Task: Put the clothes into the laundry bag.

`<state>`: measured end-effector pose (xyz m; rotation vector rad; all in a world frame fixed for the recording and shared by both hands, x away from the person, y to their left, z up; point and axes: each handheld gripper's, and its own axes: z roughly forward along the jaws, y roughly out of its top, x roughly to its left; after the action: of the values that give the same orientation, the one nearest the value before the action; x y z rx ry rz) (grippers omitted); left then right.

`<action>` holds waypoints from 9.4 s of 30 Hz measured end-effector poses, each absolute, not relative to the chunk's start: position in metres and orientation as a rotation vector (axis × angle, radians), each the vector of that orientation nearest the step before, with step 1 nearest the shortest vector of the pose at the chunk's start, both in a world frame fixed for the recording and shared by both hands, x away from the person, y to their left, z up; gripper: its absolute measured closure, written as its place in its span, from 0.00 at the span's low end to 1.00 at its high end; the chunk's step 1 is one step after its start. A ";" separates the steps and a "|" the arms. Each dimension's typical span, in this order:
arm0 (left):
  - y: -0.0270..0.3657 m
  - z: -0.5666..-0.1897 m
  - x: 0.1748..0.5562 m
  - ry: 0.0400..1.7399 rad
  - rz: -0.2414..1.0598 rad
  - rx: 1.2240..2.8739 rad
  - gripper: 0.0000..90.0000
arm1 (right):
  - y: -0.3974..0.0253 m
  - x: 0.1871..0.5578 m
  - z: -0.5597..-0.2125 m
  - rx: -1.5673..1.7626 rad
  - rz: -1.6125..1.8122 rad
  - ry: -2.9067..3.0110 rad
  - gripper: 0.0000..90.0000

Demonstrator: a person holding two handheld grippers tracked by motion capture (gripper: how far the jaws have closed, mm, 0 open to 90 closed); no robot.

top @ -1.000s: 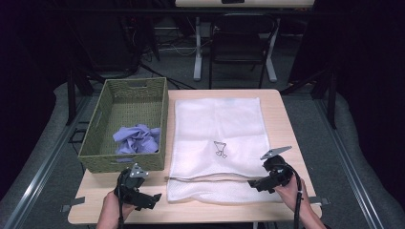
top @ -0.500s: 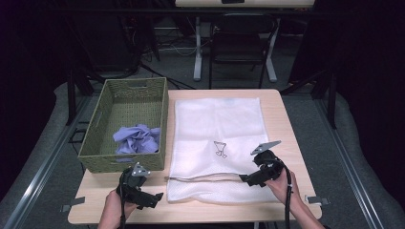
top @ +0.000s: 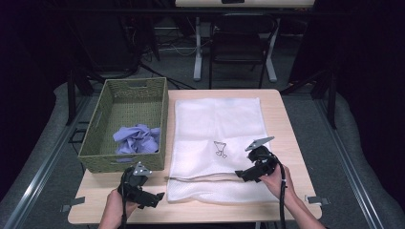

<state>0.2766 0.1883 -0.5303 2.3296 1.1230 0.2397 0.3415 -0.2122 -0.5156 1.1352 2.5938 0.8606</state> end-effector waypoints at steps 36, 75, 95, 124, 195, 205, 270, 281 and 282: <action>0.180 -0.532 0.280 1.095 0.243 2.376 0.00 | -0.152 0.356 -0.537 0.967 0.734 2.745 0.16; 0.181 -0.530 0.278 1.092 0.253 2.379 0.00 | -0.159 0.368 -0.545 1.025 0.690 2.740 0.77; 0.177 -0.532 0.278 1.069 0.255 2.393 0.01 | -0.165 0.370 -0.520 1.072 0.820 2.645 0.92; 0.179 -0.531 0.282 1.020 0.136 2.404 0.00 | -0.159 0.375 -0.475 0.989 0.986 2.518 0.95; 0.229 -0.406 0.401 0.846 0.235 2.599 0.00 | -0.160 0.373 -0.483 0.876 0.914 2.601 0.95; 0.231 -0.421 0.431 0.892 0.169 2.630 0.00 | -0.160 0.372 -0.482 0.889 0.918 2.601 0.95; 0.233 -0.475 0.461 1.090 -0.036 2.666 0.92 | -0.160 0.369 -0.481 0.886 0.913 2.603 0.95; 0.240 -0.452 0.455 1.100 0.062 2.625 0.93 | -0.161 0.370 -0.481 0.877 0.919 2.605 0.95; 0.241 -0.449 0.455 1.108 0.069 2.617 0.94 | -0.162 0.371 -0.481 0.889 0.919 2.605 0.95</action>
<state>0.4549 0.2409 -0.4486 2.6170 1.1080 0.0690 0.3705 -0.1622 -0.4810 0.8892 2.6053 0.9194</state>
